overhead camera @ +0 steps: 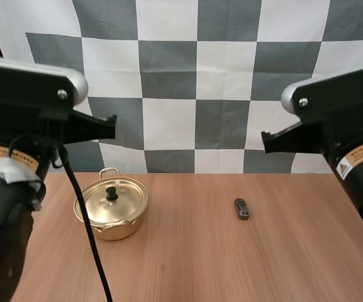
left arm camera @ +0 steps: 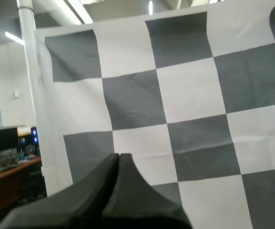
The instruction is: Open the pot, put the car inside, and close it
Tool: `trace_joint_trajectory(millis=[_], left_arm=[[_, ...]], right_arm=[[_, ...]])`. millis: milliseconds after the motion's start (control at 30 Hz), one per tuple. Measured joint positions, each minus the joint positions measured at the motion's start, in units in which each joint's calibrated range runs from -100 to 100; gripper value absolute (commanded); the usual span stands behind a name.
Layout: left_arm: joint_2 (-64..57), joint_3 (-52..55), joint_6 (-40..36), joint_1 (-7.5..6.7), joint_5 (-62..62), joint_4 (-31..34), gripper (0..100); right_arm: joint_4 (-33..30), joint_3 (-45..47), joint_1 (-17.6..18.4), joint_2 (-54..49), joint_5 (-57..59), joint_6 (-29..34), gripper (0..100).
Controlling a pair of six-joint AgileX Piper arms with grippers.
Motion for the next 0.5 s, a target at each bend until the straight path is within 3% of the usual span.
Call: trace_joint_trajectory(millis=[233,400,500], left_arm=[[14.03,-14.28,3.57,0.0,18.68,-4.63,0],[23.58,-24.37,5.86,0.0,32.36,-6.63,0],[29.54,-30.67,6.0,0.0,40.62,-6.63,0]], right_arm=[[12.18,-14.28,0.0,13.51,19.38,-9.05,0],[20.02,-24.8,0.0,23.06,32.47,-10.49,0],[21.65,-30.69,0.0,29.03,40.11,-10.49,0]])
